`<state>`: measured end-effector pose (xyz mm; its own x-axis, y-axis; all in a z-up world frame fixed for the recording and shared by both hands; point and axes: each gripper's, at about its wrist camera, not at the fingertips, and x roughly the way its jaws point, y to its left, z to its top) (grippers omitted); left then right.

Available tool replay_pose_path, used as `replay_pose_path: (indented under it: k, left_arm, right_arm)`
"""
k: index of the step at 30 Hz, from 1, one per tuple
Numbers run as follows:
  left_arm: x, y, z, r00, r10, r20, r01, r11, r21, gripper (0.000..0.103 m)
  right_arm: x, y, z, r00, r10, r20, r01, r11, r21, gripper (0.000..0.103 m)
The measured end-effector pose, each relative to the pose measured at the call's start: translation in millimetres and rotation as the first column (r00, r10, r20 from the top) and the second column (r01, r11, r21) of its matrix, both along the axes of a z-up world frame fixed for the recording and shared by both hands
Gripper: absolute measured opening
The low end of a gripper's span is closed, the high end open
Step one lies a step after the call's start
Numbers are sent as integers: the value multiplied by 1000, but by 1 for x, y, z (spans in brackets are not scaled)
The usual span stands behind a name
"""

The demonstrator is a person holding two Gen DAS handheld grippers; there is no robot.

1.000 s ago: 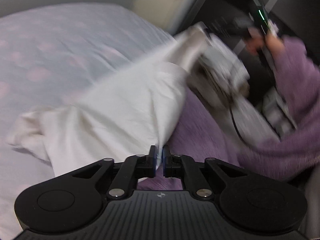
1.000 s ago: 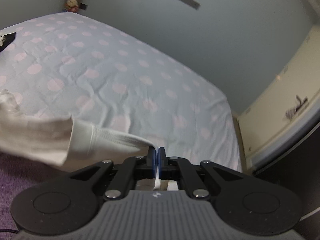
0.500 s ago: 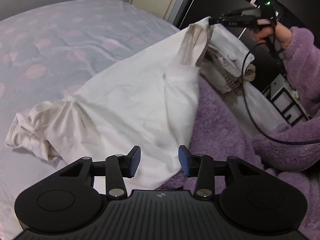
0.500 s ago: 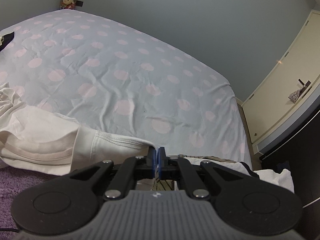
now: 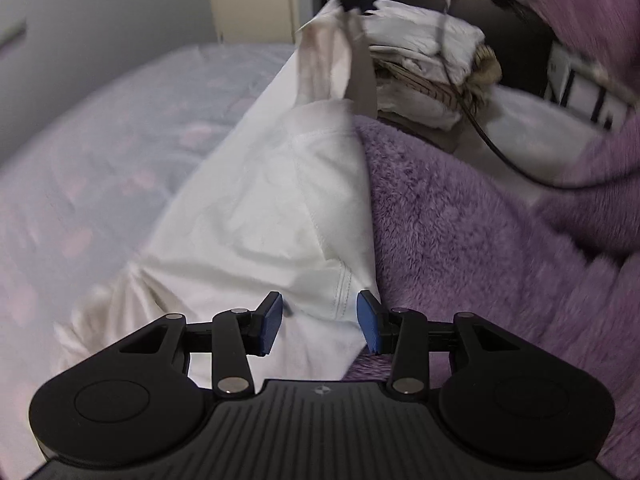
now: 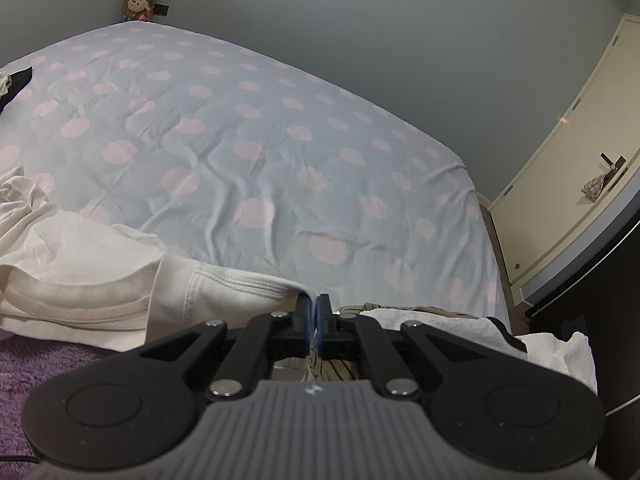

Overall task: Fold clothes
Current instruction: 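Grasp the shirt again with the left gripper and pull it toward the right gripper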

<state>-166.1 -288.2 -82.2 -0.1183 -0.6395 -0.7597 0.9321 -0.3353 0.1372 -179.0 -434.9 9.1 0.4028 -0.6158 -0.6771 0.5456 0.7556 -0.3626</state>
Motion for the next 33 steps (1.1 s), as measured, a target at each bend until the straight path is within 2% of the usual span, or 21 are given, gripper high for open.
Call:
replay_pose_path:
  k: [1,4,5,8,12,14,16,19,22,25,27,30,32,33]
  left_arm:
    - [-7,3,1,999,-18,45,19,1000,-20,39]
    - [-16,0,-5,994,-28,102,27,1000,6,38]
    - [-18,-1,-7,993,-28,112,26,1000,17,33]
    - [-11,-8,-13,1000,8,31,-9,998,62,22]
    - [-15,-4,-10,999,7,40,-9,999,45,7]
    - [-11,0,-3,999,26,25,-27,999,24,6]
    - [7,3,13,995,91,-39,-92,996,-4,6]
    - [46,13,40,965,223,-141,-232,972,-47,5]
    - [87,26,63,909,336,-246,-362,930,-66,5]
    - [112,38,81,873,402,-275,-441,892,-96,4]
    - [122,44,95,863,427,-269,-473,871,-133,3]
    - [134,57,126,837,448,-314,-524,821,-225,2]
    - [140,61,131,844,450,-293,-516,830,-211,2]
    - [138,57,125,861,447,-242,-490,856,-163,2]
  right_arm:
    - [0,0,0,1000,-2,1,2,1000,2,3]
    - [1,0,-1,1000,-5,4,5,1000,5,3]
    - [1,0,-1,1000,-6,4,6,1000,5,3]
    - [0,1,-2,1000,-7,11,7,1000,6,3]
    - [-4,1,-4,1000,-9,10,8,1000,8,3]
    - [-4,0,-3,1000,-12,11,12,1000,11,3]
    - [-5,-1,-3,1000,-15,13,14,1000,11,3]
    - [-6,-1,-3,1000,-15,17,15,1000,14,3]
    - [-5,-2,-5,1000,-14,21,14,1000,21,3]
    - [-1,-2,-6,999,1,37,-2,999,35,3]
    - [5,2,-5,999,22,48,-24,999,33,3]
    - [9,13,2,996,55,71,-56,998,11,3]
    - [9,19,7,994,75,77,-76,997,10,3]
    - [9,22,8,994,83,74,-84,996,13,3]
